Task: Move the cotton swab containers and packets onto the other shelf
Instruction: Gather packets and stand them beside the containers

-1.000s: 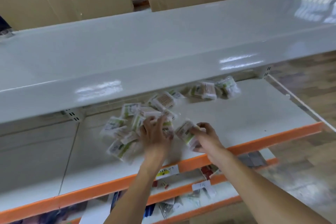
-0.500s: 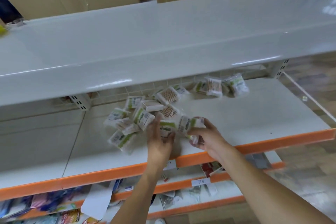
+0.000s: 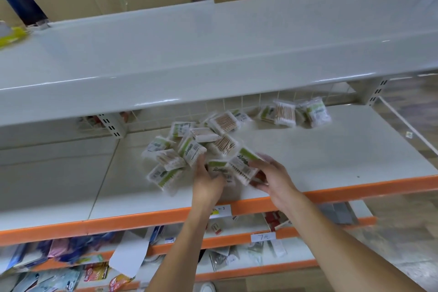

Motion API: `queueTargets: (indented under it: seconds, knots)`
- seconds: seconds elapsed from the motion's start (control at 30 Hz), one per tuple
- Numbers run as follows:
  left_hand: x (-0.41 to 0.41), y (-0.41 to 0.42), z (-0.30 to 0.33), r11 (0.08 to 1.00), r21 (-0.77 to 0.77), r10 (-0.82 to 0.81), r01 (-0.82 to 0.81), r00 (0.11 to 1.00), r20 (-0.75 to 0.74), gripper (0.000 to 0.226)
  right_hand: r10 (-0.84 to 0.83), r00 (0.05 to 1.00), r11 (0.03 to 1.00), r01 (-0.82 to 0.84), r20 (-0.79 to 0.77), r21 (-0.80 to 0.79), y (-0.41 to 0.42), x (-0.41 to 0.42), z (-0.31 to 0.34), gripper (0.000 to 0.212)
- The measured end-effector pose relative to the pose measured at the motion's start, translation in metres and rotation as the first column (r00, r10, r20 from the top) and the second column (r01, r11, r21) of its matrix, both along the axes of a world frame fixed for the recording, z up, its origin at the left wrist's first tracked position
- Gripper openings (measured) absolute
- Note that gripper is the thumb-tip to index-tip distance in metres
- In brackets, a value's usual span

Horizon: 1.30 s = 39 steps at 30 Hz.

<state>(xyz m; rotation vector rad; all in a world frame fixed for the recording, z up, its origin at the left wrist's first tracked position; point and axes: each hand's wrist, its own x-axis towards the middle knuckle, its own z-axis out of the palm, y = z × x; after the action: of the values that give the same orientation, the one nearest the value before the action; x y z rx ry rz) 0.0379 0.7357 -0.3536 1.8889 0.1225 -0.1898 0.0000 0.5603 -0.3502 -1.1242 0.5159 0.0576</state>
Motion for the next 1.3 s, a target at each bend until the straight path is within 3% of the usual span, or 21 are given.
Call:
queueTargets:
  seconds: [0.17, 0.2, 0.27, 0.4, 0.5, 0.63, 0.8, 1.0, 1.1, 1.3]
  knots:
    - [-0.003, 0.019, -0.002, 0.999, 0.023, 0.028, -0.026, 0.996, -0.085, 0.085, -0.051, 0.999, 0.995, 0.05, 0.012, 0.089, -0.004, -0.002, -0.001, 0.028]
    - [-0.003, 0.023, -0.002, 0.999, 0.019, 0.031, -0.029, 0.996, -0.088, 0.074, -0.044, 0.999, 0.996, 0.042, 0.026, 0.08, -0.004, -0.004, -0.001, 0.028]
    - [-0.005, 0.031, 0.001, 0.999, 0.044, -0.001, 0.004, 0.998, -0.069, 0.03, -0.014, 0.999, 0.999, 0.012, 0.051, 0.039, -0.001, -0.007, 0.001, 0.028]
    - [-0.01, 0.041, 0.012, 0.996, 0.053, -0.068, 0.07, 0.996, -0.052, 0.016, 0.021, 0.995, 0.998, -0.015, 0.1, -0.053, 0.01, -0.004, 0.01, 0.033]
    - [-0.015, 0.053, 0.02, 0.998, -0.05, 0.035, -0.036, 0.999, -0.023, 0.027, 0.041, 0.984, 0.998, -0.031, 0.173, -0.06, 0.022, -0.002, 0.022, 0.016]
    - [-0.019, 0.083, 0.03, 0.981, -0.094, 0.179, -0.171, 0.98, 0.085, 0.026, 0.095, 0.97, 0.991, -0.07, 0.222, -0.115, 0.042, 0.005, 0.038, 0.017]
    - [-0.024, 0.132, 0.043, 0.946, -0.178, 0.294, -0.272, 0.949, 0.111, 0.024, 0.174, 0.96, 0.979, -0.144, 0.22, -0.147, 0.086, 0.016, 0.044, 0.011]
    - [-0.031, 0.209, 0.045, 0.922, -0.185, 0.364, -0.34, 0.924, 0.116, 0.019, 0.257, 0.944, 0.954, -0.212, 0.209, -0.214, 0.161, 0.027, 0.036, 0.03]
    - [-0.038, 0.254, 0.046, 0.902, -0.194, 0.412, -0.387, 0.904, 0.112, 0.012, 0.328, 0.918, 0.927, -0.267, 0.223, -0.264, 0.208, 0.029, 0.037, 0.016]
    - [-0.06, 0.351, 0.049, 0.861, -0.195, 0.497, -0.469, 0.856, 0.14, 0.023, 0.368, 0.899, 0.919, -0.312, 0.236, -0.242, 0.311, 0.029, 0.038, 0.016]
